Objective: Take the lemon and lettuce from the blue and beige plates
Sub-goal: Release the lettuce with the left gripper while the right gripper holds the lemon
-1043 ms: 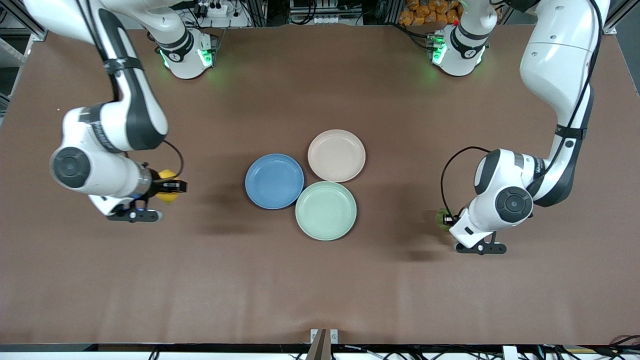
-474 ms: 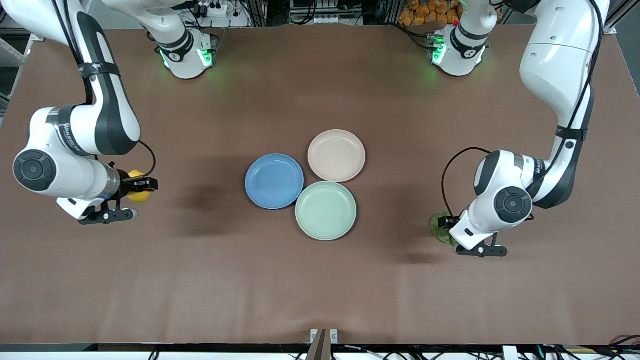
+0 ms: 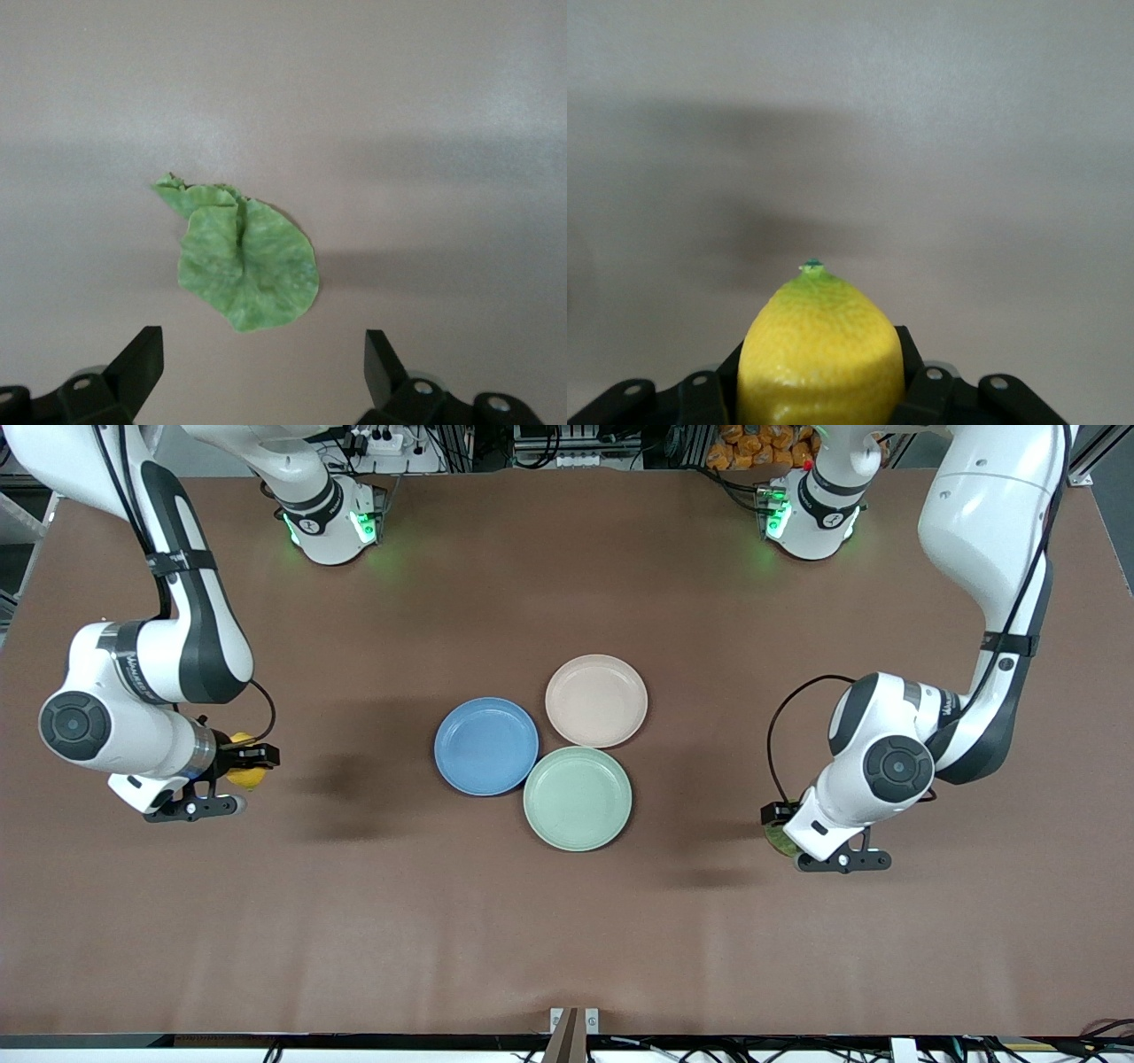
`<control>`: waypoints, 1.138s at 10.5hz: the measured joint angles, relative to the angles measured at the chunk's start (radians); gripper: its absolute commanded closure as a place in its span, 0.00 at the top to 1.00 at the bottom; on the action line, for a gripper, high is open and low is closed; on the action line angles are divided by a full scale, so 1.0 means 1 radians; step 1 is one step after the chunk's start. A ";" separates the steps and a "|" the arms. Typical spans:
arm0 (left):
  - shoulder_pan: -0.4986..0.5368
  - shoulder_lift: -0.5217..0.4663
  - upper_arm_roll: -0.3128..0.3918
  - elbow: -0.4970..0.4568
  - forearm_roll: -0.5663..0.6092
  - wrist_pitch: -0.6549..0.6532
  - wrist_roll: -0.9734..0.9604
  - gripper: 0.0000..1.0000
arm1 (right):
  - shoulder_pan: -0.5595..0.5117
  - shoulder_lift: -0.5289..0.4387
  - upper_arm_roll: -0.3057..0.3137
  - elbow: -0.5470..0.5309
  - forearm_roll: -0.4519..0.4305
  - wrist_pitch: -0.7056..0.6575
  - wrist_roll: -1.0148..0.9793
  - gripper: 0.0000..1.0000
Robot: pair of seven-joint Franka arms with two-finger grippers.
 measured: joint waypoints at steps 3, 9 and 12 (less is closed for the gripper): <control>0.006 -0.095 0.000 -0.135 -0.024 -0.005 0.002 1.00 | 0.000 -0.023 0.000 -0.111 0.000 0.133 -0.001 0.29; 0.022 -0.391 0.064 -0.422 -0.164 -0.005 0.158 1.00 | -0.018 -0.037 0.000 -0.310 -0.001 0.399 -0.011 0.29; 0.021 -0.472 0.063 -0.469 -0.178 0.001 0.158 1.00 | -0.046 -0.033 -0.001 -0.370 -0.001 0.503 -0.047 0.29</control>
